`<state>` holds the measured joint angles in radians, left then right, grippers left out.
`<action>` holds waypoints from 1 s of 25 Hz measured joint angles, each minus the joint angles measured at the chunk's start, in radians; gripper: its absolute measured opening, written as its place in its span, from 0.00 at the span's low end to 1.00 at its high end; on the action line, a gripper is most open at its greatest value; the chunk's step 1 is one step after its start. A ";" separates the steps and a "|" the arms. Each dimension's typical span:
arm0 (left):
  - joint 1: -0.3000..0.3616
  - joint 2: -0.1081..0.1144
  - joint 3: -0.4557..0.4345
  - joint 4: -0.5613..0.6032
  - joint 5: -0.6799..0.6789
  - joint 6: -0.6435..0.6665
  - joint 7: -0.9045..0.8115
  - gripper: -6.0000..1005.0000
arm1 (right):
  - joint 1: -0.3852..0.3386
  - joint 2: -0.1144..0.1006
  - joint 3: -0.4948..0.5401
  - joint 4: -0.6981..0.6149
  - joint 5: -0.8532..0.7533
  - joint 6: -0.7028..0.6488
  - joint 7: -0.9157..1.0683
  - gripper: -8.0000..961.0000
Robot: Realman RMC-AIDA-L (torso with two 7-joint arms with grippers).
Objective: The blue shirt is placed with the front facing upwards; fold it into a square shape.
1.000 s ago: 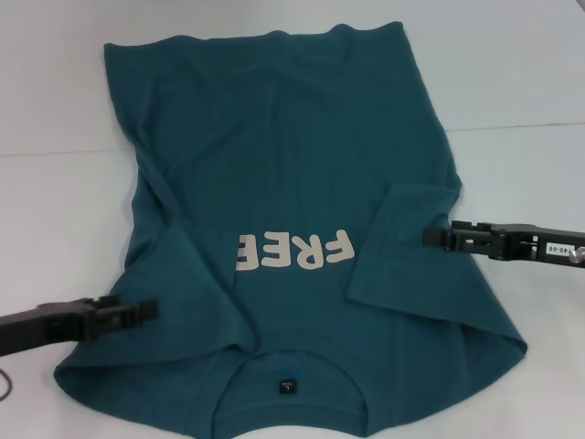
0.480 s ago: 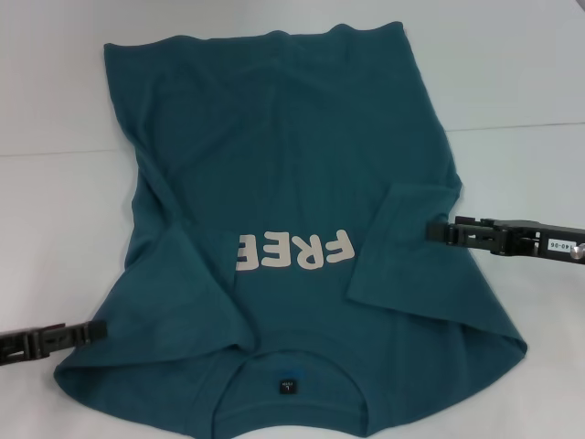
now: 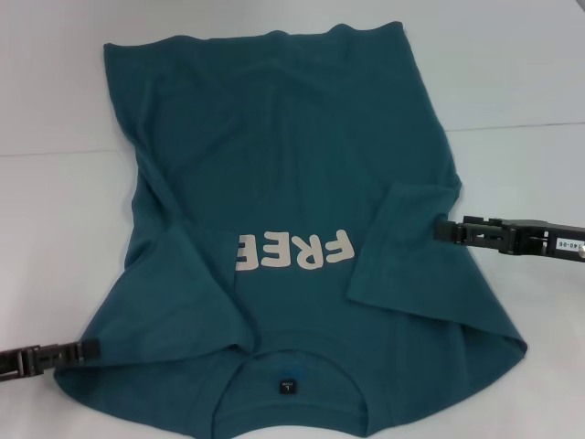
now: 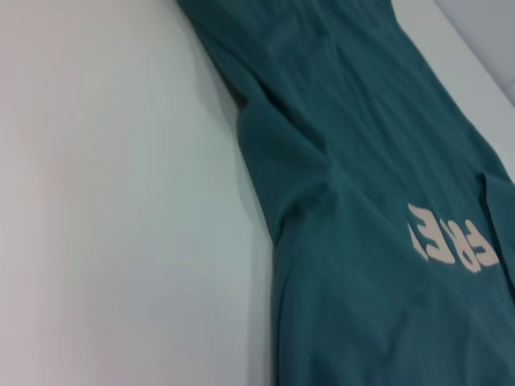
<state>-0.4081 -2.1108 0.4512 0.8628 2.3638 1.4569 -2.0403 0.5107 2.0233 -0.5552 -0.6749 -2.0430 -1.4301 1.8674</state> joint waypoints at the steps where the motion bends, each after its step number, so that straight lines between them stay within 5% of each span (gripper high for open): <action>1: 0.000 0.000 0.000 0.000 0.006 0.003 -0.003 0.90 | 0.000 -0.001 0.000 0.000 0.000 -0.001 0.001 0.98; 25: -0.024 0.006 0.012 0.008 0.065 0.069 -0.033 0.90 | 0.001 -0.003 0.000 -0.003 0.000 0.000 0.004 0.98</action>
<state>-0.4324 -2.1044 0.4633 0.8707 2.4289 1.5257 -2.0737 0.5115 2.0201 -0.5553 -0.6781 -2.0432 -1.4302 1.8714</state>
